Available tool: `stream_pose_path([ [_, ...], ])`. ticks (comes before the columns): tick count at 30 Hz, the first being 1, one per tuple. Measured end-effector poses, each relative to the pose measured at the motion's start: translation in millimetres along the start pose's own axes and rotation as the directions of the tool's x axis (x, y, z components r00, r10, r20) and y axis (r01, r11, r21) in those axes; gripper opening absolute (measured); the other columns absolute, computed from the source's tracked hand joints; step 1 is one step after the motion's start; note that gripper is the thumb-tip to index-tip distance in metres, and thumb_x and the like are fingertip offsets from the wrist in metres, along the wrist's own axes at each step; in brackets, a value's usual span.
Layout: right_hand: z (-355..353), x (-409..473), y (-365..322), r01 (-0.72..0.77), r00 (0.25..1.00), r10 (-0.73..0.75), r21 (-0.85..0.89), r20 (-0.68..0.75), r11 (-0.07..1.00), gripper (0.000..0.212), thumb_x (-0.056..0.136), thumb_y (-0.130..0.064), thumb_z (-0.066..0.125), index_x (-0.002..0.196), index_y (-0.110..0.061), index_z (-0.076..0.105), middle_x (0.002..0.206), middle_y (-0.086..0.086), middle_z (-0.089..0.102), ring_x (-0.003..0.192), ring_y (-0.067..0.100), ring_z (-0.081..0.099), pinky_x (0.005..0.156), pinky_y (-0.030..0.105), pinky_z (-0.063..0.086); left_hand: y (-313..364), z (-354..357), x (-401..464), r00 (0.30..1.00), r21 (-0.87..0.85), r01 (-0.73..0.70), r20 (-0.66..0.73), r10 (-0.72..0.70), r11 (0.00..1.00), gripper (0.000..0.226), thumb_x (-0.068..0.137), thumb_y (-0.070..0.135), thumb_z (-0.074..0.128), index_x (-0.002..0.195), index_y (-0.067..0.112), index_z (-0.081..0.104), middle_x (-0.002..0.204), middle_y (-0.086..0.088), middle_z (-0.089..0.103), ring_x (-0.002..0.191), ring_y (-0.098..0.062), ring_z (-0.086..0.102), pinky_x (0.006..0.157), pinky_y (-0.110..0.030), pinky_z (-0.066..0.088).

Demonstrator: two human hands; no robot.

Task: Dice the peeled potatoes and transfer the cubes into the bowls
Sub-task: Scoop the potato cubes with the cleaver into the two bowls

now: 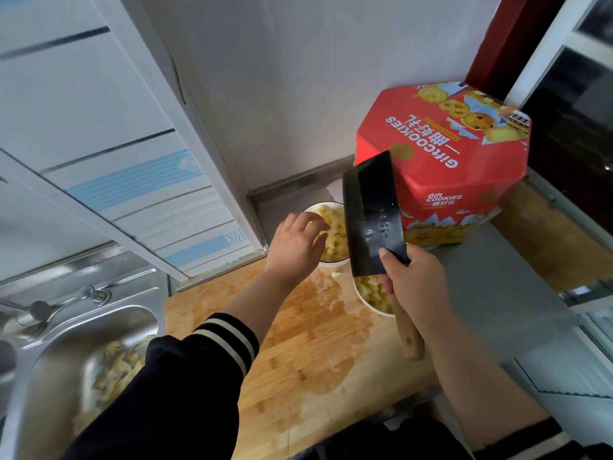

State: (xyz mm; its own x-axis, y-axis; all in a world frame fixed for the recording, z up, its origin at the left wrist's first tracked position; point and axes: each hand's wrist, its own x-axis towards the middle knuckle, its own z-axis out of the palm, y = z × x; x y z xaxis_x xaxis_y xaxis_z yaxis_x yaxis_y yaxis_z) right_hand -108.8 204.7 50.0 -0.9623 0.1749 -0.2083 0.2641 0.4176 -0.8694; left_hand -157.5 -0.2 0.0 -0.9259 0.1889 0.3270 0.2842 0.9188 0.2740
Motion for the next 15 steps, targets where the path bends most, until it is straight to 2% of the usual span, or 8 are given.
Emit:
stream_pose_path([
  [2,-7.6,-7.3,2.8,0.018,1.0,-0.018,-0.004,-0.015,1.0,0.025,0.095,-0.031,0.058,0.079,-0.012,0.062,0.058,0.004,0.065,0.049,0.013,0.058,0.054,0.034,0.052,-0.1,-4.7,-13.7,0.988,-0.007,-0.086,-0.13,0.084,0.996,0.016,0.095,0.018,0.057,0.104,0.011,0.068,0.106,-0.005,0.064,0.096,-0.022,0.056,0.081,-0.034,0.048],
  [4,-13.5,-16.4,8.4,0.03,0.999,-0.03,0.014,-0.035,0.999,0.028,0.095,-0.031,0.058,0.078,-0.009,0.061,0.058,0.004,0.063,0.047,0.009,0.056,0.05,0.023,0.048,0.3,0.7,-41.3,0.959,0.01,-0.24,-0.154,0.238,0.971,0.017,0.096,0.017,0.055,0.1,0.008,0.069,0.1,-0.007,0.066,0.087,-0.023,0.059,0.072,-0.035,0.049],
  [5,-15.9,-22.6,12.1,0.037,0.998,-0.036,0.019,-0.048,0.999,0.029,0.095,-0.031,0.058,0.077,-0.008,0.06,0.058,0.004,0.063,0.046,0.008,0.055,0.047,0.017,0.045,3.4,6.8,-59.7,0.95,0.013,-0.301,-0.089,0.301,0.954,0.019,0.096,0.018,0.054,0.102,0.008,0.069,0.102,-0.008,0.067,0.088,-0.024,0.061,0.073,-0.037,0.051],
  [7,-16.9,-33.0,19.2,0.041,0.996,-0.039,0.027,-0.077,0.999,0.03,0.095,-0.032,0.058,0.075,-0.009,0.059,0.058,0.004,0.063,0.048,0.007,0.057,0.045,0.012,0.042,13.7,19.0,-88.6,0.933,0.014,-0.286,0.23,0.275,0.958,0.031,0.097,0.021,0.051,0.123,0.012,0.063,0.124,-0.009,0.063,0.111,-0.027,0.06,0.091,-0.044,0.051],
  [8,-17.2,-37.8,22.8,0.035,0.996,-0.031,0.041,-0.086,0.999,0.029,0.095,-0.032,0.059,0.076,-0.01,0.059,0.057,0.003,0.063,0.048,0.007,0.057,0.045,0.012,0.042,19.0,25.2,-96.5,0.896,0.036,-0.236,0.395,0.203,0.971,0.039,0.098,0.023,0.047,0.136,0.015,0.053,0.141,-0.007,0.053,0.128,-0.028,0.05,0.105,-0.046,0.043],
  [9,-16.8,-41.9,26.4,0.026,0.996,-0.021,0.061,-0.086,0.998,0.028,0.095,-0.032,0.059,0.076,-0.011,0.058,0.056,0.003,0.062,0.047,0.006,0.057,0.046,0.012,0.042,21.6,31.6,-98.8,0.856,0.074,-0.209,0.496,0.146,0.975,0.046,0.1,0.025,0.043,0.145,0.016,0.043,0.152,-0.006,0.04,0.141,-0.027,0.035,0.113,-0.045,0.031],
  [12,-17.7,-50.8,35.0,0.023,0.998,-0.018,0.077,-0.066,0.997,0.029,0.094,-0.032,0.059,0.076,-0.009,0.058,0.054,0.001,0.062,0.046,0.005,0.055,0.048,0.02,0.044,29.8,37.2,-79.1,0.801,0.151,-0.179,0.596,0.054,0.972,0.055,0.104,0.034,0.034,0.154,0.015,0.024,0.163,-0.004,0.016,0.151,-0.024,0.009,0.12,-0.04,0.011],
  [15,-20.7,-57.2,40.8,0.033,0.999,-0.031,0.066,-0.039,0.997,0.028,0.092,-0.035,0.059,0.075,-0.013,0.059,0.058,0.002,0.064,0.049,0.01,0.058,0.054,0.037,0.053,26.9,41.5,-60.2,0.778,0.178,-0.12,0.628,-0.019,0.977,0.054,0.104,0.038,0.032,0.154,0.017,0.024,0.161,-0.003,0.02,0.149,-0.022,0.016,0.119,-0.039,0.017],
])
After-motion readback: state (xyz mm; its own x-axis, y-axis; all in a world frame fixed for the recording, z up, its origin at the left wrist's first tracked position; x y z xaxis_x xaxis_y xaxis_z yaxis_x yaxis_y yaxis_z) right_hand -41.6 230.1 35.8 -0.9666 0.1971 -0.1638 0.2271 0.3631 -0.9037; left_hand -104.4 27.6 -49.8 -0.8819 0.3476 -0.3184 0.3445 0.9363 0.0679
